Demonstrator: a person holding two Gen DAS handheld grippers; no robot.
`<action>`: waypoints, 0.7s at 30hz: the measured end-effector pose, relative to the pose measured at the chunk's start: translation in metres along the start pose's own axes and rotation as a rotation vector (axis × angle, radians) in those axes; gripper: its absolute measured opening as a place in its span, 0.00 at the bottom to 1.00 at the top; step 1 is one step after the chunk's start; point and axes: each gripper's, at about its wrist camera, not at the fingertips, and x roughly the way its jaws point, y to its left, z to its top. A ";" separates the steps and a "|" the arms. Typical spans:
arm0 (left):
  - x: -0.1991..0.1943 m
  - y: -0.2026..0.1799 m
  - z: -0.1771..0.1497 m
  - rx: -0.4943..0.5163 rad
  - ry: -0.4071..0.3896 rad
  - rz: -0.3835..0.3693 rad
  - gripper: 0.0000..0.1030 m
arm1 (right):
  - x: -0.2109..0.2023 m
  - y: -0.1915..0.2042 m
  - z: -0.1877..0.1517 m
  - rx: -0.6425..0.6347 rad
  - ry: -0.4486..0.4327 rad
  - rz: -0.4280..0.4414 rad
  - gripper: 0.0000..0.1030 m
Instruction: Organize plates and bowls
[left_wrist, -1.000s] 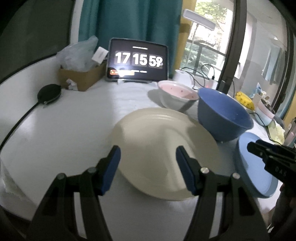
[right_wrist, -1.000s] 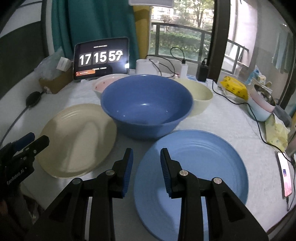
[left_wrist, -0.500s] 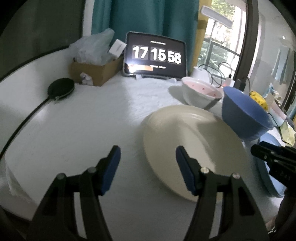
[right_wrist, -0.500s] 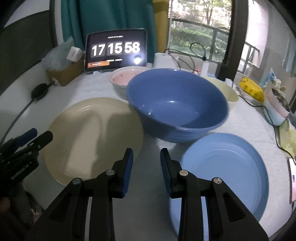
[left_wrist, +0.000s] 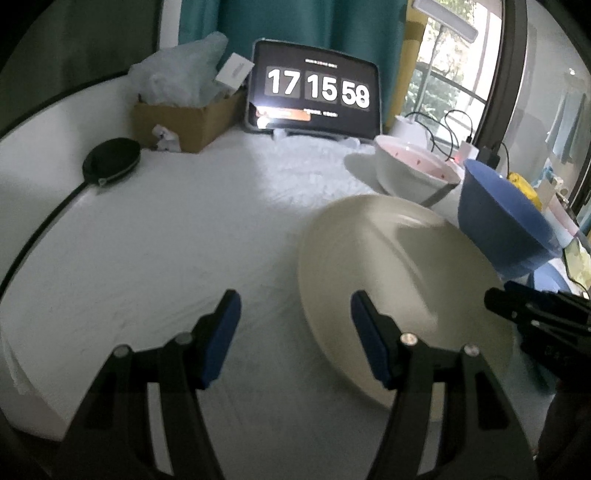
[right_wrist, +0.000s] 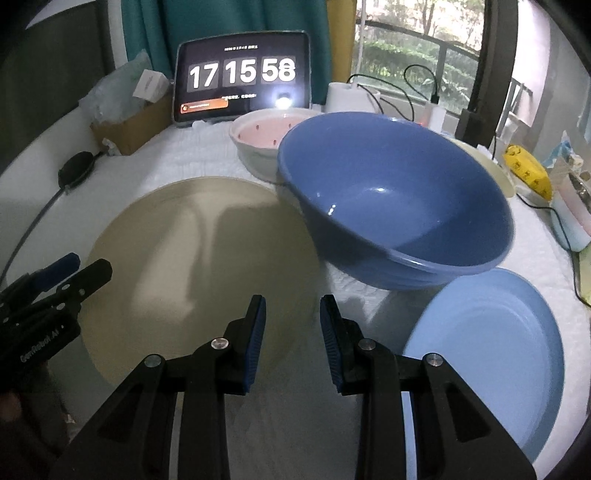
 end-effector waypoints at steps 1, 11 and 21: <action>0.002 0.000 0.000 -0.001 0.007 0.002 0.62 | 0.001 0.000 0.000 0.001 0.001 -0.002 0.32; 0.012 -0.005 0.002 0.030 0.023 0.008 0.52 | 0.017 -0.003 -0.001 0.001 0.038 0.013 0.31; 0.014 -0.013 0.001 0.065 0.021 -0.005 0.24 | 0.015 0.000 -0.003 -0.028 0.012 0.012 0.26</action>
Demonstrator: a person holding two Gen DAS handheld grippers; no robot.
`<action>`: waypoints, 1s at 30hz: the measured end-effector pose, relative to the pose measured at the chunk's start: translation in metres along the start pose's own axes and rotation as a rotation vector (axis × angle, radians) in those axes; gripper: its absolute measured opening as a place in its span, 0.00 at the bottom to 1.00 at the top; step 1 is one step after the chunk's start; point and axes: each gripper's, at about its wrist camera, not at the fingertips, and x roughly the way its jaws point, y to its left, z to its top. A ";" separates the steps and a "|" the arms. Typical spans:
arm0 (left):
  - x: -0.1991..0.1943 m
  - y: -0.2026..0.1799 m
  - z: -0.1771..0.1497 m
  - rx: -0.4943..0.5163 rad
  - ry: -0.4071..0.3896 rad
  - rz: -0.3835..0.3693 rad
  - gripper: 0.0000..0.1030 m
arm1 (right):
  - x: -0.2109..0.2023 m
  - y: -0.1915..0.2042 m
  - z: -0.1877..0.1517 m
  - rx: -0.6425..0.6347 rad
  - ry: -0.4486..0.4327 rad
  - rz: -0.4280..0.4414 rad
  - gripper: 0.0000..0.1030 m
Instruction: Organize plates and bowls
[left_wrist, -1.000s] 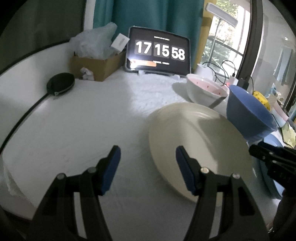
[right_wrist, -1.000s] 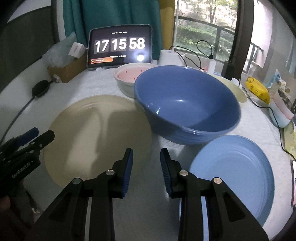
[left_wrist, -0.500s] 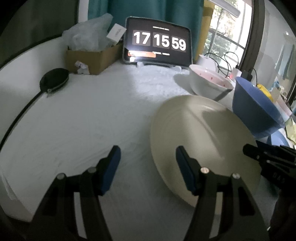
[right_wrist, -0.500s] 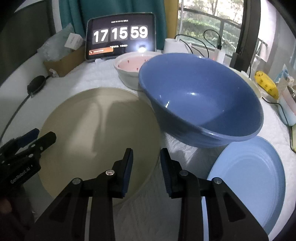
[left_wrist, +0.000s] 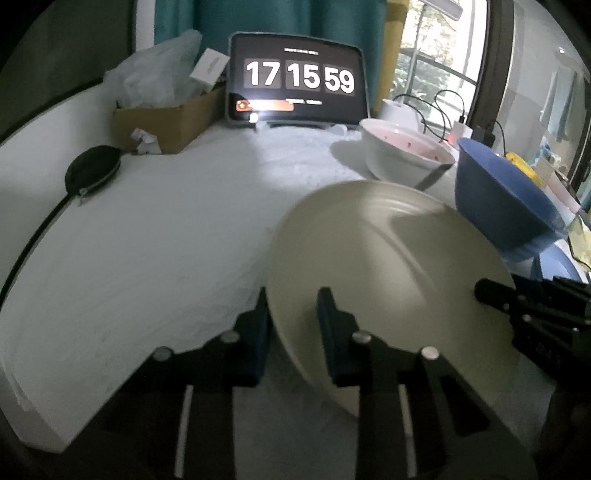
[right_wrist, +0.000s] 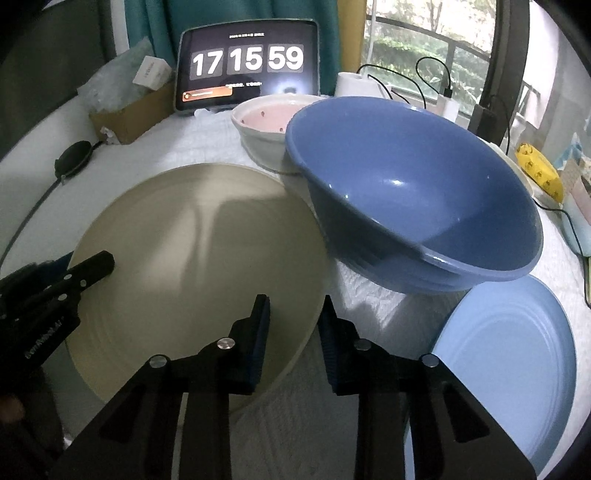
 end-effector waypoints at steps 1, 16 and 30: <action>0.000 0.001 0.000 -0.004 0.000 -0.001 0.24 | -0.001 0.000 0.000 -0.002 -0.002 0.000 0.25; -0.021 0.006 -0.008 -0.017 -0.025 -0.001 0.24 | -0.021 0.006 -0.007 -0.016 -0.039 0.007 0.23; -0.048 -0.003 -0.021 -0.006 -0.051 -0.023 0.24 | -0.049 0.003 -0.023 -0.007 -0.081 -0.002 0.23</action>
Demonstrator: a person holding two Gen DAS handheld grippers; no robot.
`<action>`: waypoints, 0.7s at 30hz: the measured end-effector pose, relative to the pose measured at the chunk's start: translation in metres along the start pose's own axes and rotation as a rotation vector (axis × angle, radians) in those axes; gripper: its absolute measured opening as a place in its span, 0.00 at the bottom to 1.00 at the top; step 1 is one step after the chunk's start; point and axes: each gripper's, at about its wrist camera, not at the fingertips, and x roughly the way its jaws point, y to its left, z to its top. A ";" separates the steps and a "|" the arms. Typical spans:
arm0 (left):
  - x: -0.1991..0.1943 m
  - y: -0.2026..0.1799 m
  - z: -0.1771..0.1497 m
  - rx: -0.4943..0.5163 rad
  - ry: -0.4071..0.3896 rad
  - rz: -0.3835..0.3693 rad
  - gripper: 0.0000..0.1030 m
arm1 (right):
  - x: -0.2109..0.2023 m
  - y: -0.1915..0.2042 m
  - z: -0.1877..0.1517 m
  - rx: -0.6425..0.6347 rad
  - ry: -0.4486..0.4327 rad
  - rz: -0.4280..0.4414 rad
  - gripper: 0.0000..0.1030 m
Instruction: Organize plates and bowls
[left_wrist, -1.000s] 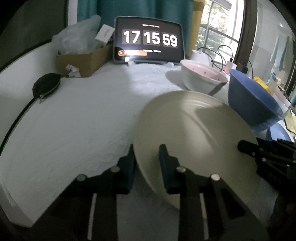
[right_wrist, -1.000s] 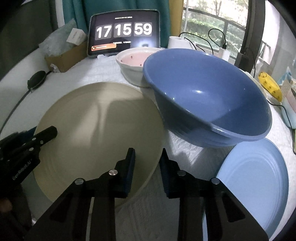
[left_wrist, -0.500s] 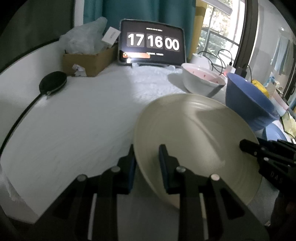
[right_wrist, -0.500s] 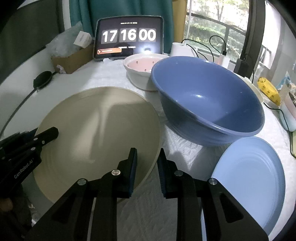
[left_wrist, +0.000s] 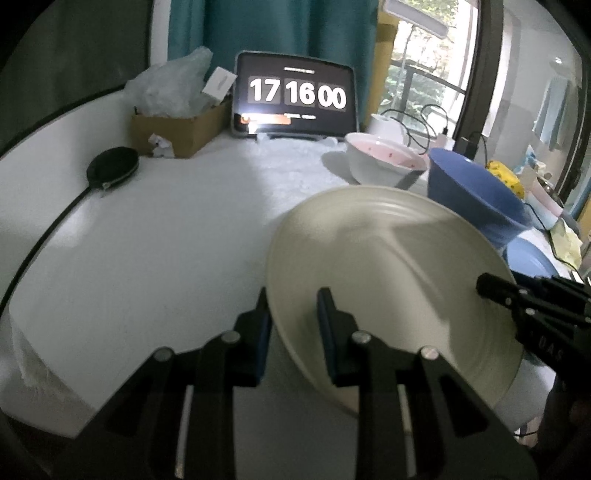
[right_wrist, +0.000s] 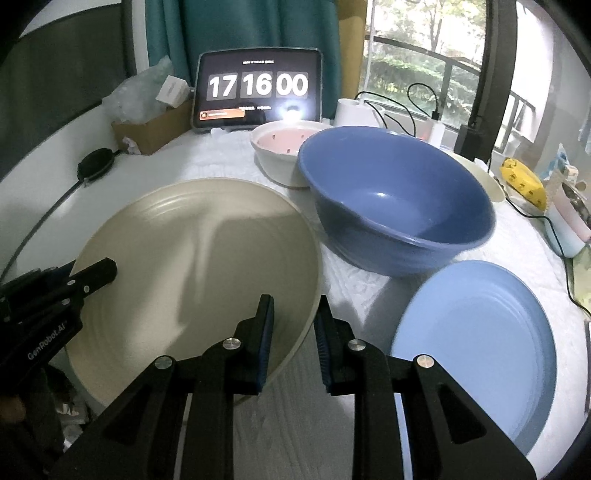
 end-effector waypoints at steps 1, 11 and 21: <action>-0.003 -0.002 -0.001 0.004 -0.004 -0.002 0.24 | -0.003 -0.002 -0.002 0.003 -0.003 -0.002 0.23; -0.023 -0.021 -0.013 0.020 -0.024 -0.017 0.24 | -0.027 -0.014 -0.019 0.026 -0.034 -0.013 0.23; -0.035 -0.046 -0.020 0.051 -0.025 -0.034 0.24 | -0.043 -0.031 -0.032 0.057 -0.050 -0.023 0.23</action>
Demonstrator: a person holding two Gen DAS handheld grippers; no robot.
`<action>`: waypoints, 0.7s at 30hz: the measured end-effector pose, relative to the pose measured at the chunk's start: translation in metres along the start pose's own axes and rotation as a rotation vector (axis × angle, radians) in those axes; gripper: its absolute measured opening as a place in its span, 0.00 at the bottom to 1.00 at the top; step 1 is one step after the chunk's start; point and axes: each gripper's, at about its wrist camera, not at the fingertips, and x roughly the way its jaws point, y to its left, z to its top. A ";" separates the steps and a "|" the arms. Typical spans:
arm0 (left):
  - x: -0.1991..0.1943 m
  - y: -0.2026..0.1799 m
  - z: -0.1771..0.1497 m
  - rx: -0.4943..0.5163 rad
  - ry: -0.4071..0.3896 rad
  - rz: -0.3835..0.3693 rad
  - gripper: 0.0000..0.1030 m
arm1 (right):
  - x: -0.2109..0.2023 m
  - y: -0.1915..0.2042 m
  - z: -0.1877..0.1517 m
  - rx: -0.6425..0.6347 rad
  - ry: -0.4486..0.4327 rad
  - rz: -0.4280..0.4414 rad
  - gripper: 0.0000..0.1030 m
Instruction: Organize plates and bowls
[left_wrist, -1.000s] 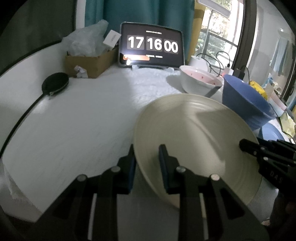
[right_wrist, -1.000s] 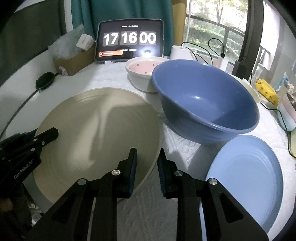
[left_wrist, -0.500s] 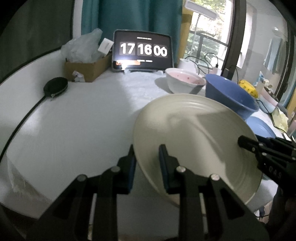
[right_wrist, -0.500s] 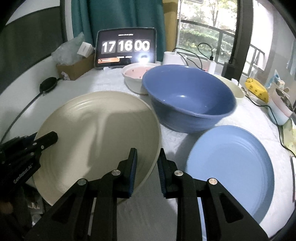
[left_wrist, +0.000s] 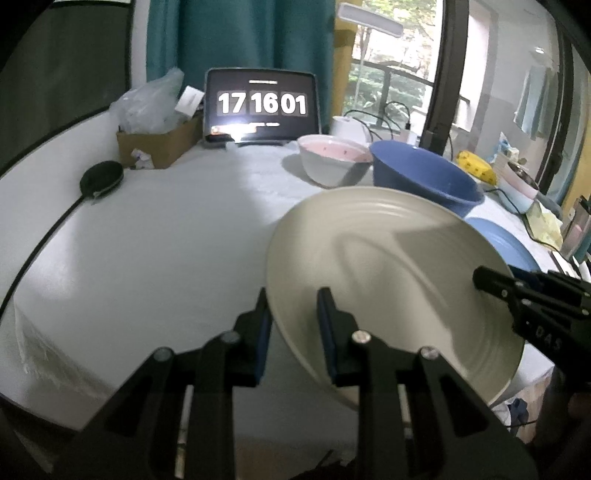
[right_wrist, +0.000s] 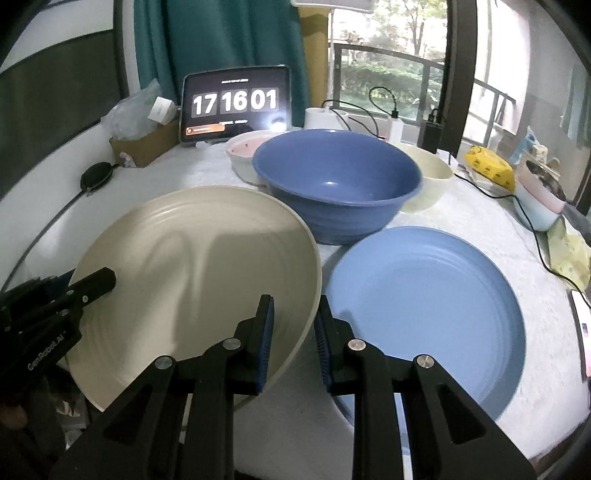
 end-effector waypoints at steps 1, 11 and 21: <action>0.000 -0.002 0.000 0.002 0.001 -0.002 0.24 | -0.002 -0.002 -0.001 0.005 -0.002 -0.001 0.23; -0.009 -0.026 -0.003 0.046 -0.004 -0.014 0.24 | -0.016 -0.022 -0.013 0.040 -0.022 -0.015 0.23; -0.009 -0.053 -0.003 0.086 0.017 -0.039 0.24 | -0.026 -0.048 -0.025 0.084 -0.023 -0.021 0.23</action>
